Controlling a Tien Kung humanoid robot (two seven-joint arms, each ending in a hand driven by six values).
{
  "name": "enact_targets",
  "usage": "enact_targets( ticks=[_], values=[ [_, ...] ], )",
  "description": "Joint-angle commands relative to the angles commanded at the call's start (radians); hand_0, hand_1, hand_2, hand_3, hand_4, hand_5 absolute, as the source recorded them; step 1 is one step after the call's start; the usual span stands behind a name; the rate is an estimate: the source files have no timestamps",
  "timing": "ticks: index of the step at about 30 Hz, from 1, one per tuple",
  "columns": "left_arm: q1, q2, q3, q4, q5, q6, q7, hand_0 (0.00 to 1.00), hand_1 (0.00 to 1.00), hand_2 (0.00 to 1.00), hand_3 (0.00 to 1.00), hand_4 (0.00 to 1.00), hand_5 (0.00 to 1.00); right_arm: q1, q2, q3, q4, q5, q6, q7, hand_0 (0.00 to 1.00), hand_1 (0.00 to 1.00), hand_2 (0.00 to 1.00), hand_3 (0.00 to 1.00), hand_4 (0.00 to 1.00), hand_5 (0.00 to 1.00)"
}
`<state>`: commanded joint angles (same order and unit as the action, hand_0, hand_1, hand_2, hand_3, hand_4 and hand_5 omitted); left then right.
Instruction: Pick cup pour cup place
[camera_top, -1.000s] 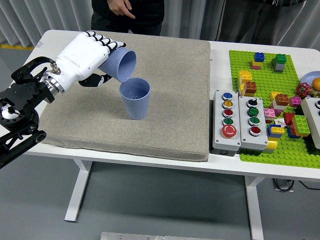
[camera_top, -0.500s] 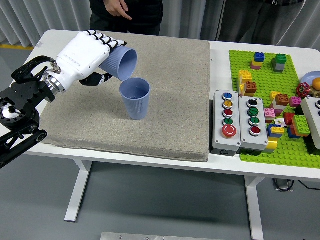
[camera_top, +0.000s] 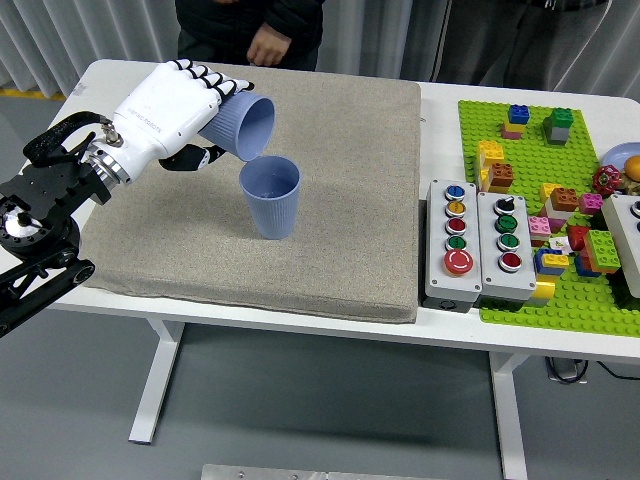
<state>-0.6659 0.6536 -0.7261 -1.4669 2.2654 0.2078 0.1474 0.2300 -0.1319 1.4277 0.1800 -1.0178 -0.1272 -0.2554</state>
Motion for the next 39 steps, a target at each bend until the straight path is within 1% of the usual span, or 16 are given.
enact_targets(
  ticks=[5,10,15,19,27,39],
  values=[
    [0.002,0.003,0.006,-0.013,0.004,0.0,0.005,0.557,0.543,0.594,0.571,0.669,0.044,-0.002,0.001,0.001,0.0,-0.001,0.001,-0.001,0.716,0.673,0.657,0.611,0.002,0.206],
    [-0.001,0.006,0.014,-0.028,0.004,0.015,0.02,0.556,0.543,0.593,0.571,0.67,0.043,-0.005,0.001,0.003,0.0,-0.01,0.002,-0.002,0.716,0.673,0.657,0.611,0.002,0.207],
    [-0.008,0.012,0.024,-0.017,0.004,0.021,0.024,0.555,0.542,0.592,0.571,0.669,0.044,-0.006,0.001,0.004,0.0,-0.018,0.003,-0.003,0.716,0.673,0.658,0.611,0.002,0.205],
    [-0.027,0.028,0.055,-0.014,0.004,0.02,0.026,0.556,0.542,0.592,0.571,0.669,0.048,-0.003,0.0,0.003,0.0,-0.013,0.002,-0.002,0.716,0.673,0.657,0.611,0.002,0.206],
    [-0.038,0.034,0.075,-0.014,0.004,0.024,0.03,0.554,0.542,0.592,0.571,0.669,0.047,0.001,0.0,0.001,0.0,-0.008,0.001,-0.001,0.716,0.673,0.658,0.611,0.002,0.207],
    [-0.059,0.053,0.117,-0.013,0.004,0.023,0.036,0.554,0.542,0.591,0.571,0.669,0.051,0.003,-0.001,-0.003,0.0,-0.002,0.001,0.0,0.716,0.673,0.657,0.611,0.002,0.209]
  ],
)
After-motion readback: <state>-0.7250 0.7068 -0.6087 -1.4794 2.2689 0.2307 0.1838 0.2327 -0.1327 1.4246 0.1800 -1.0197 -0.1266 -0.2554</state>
